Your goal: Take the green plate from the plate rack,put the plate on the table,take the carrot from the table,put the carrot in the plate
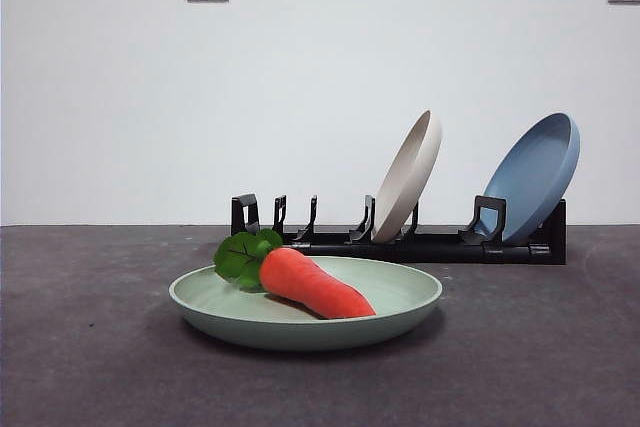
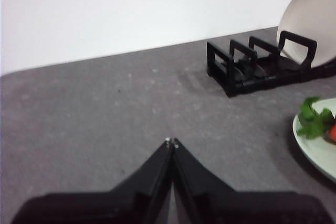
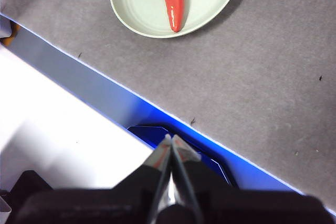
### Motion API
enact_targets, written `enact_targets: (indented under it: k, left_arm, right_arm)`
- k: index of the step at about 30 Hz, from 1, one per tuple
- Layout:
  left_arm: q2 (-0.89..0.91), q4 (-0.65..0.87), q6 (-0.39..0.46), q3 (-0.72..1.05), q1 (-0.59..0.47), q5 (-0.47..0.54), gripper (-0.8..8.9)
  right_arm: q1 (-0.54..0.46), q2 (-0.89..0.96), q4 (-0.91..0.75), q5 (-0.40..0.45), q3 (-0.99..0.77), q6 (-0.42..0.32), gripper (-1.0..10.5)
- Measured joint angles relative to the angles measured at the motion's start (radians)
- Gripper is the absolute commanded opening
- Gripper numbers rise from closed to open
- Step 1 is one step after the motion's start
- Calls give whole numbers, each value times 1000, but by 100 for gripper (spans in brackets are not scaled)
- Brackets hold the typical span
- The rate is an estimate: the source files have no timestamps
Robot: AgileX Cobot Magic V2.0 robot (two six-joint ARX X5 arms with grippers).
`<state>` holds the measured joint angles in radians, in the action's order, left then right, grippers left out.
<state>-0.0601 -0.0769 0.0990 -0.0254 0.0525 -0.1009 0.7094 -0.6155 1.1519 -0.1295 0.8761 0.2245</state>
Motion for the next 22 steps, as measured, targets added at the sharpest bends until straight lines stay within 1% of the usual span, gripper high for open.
enact_targets:
  k: [6,12,22]
  left_arm:
    - [47,-102,-22,8,0,-5,-3]
    - [55,-101,-66,8,0,-7,-3]
    - [55,-101,-83,8,0,-7,-3]
  right_arm:
    - [0,0,0,0,0,0,1]
    - [0,0,0,0,0,0,1]
    - [0,0,0,0,0,0,1]
